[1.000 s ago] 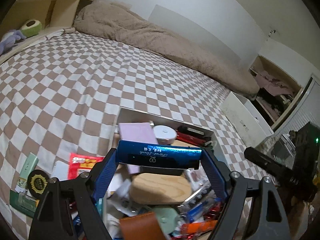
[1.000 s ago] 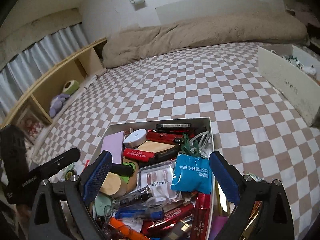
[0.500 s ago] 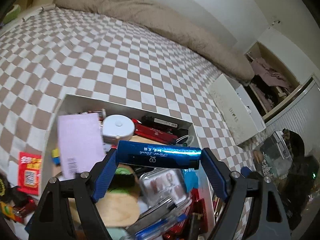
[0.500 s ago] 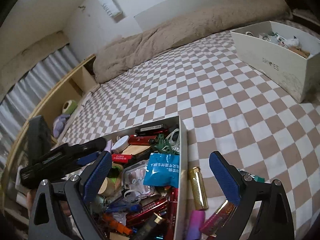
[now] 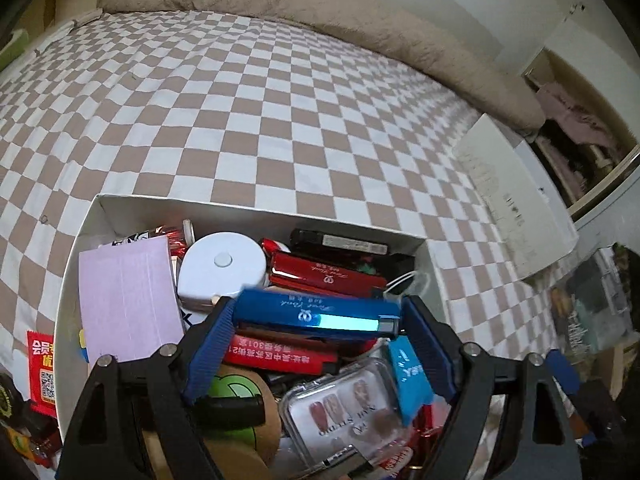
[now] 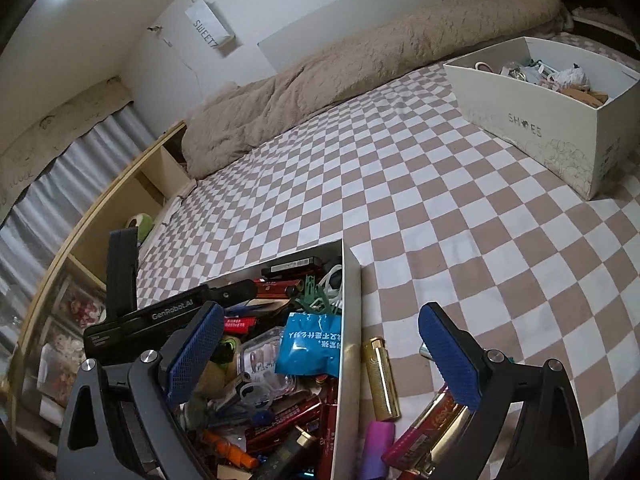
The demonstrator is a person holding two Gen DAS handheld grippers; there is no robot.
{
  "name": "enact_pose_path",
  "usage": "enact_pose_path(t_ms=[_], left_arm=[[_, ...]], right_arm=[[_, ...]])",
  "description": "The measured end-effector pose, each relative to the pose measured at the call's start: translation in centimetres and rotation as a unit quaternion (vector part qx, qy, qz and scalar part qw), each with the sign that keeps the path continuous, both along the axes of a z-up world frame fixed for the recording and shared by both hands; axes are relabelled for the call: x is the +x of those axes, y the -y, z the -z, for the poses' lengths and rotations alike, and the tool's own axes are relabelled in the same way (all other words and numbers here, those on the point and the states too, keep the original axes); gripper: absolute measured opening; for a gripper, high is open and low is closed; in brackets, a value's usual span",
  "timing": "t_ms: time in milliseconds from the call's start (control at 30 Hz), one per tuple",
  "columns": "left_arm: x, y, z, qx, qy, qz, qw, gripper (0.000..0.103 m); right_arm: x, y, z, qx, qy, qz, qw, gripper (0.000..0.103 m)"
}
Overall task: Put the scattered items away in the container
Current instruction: 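Open the left tool to drop the blue lighter into the tray, then lift both open tools from the tray toward the items on the bed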
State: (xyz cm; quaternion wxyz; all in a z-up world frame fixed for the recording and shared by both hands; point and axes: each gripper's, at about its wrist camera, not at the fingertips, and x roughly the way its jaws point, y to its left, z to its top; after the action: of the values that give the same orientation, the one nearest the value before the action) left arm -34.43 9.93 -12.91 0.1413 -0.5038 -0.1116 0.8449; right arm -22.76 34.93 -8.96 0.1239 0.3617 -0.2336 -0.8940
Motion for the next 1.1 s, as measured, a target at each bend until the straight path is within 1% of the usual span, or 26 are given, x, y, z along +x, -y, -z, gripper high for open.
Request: enact_pose_path(t_ms=[33, 267, 367, 433, 467, 600, 700, 900, 933, 967, 1100], left_arm=[[0.1, 0.0, -0.2, -0.001, -0.006, -0.001, 1.0, 0.098], [1.0, 0.8, -1.3, -0.004, -0.017, -0.005, 0.9998, 0.098], [1.5, 1.1, -2.1, -0.007, -0.031, -0.007, 0.9995, 0.098], [2.0, 1.3, -2.7, -0.005, -0.043, -0.006, 0.9991, 0.103], [2.3, 1.5, -3.1, -0.005, -0.05, -0.006, 0.9987, 0.103], [3.7, 1.9, -4.4, -0.02, -0.079, -0.005, 0.9967, 0.103], [4.6, 2.2, -5.3, -0.033, -0.091, 0.001, 0.9953, 0.103], [7.0, 2.9, -6.9, -0.048, -0.123, 0.0, 0.9913, 0.103], [7.4, 3.0, -7.2, -0.051, -0.128, -0.001, 0.9905, 0.103], [7.8, 3.2, -7.5, -0.054, -0.133, -0.002, 0.9896, 0.103], [9.3, 3.9, -8.3, -0.06, -0.148, -0.006, 0.9871, 0.103]], right_arm=[[0.0, 0.0, 0.0, 0.001, 0.0, 0.0, 1.0, 0.098], [0.0, 0.2, -0.1, 0.006, -0.004, -0.002, 1.0, 0.098], [0.0, 0.4, -0.1, 0.009, -0.004, -0.004, 1.0, 0.098], [0.0, 0.5, -0.1, 0.011, -0.005, -0.005, 1.0, 0.098], [0.1, 0.6, -0.2, 0.014, -0.005, -0.006, 1.0, 0.098], [0.3, 1.1, -0.5, 0.029, -0.012, -0.007, 0.999, 0.098], [0.4, 1.5, -0.9, 0.04, -0.016, -0.008, 0.999, 0.098], [1.1, 2.2, -1.7, 0.054, -0.03, -0.01, 0.998, 0.098], [1.3, 2.4, -1.9, 0.059, -0.032, -0.009, 0.998, 0.099], [1.5, 2.5, -2.1, 0.062, -0.033, -0.008, 0.997, 0.103], [2.6, 3.2, -3.5, 0.088, -0.054, -0.008, 0.995, 0.103]])
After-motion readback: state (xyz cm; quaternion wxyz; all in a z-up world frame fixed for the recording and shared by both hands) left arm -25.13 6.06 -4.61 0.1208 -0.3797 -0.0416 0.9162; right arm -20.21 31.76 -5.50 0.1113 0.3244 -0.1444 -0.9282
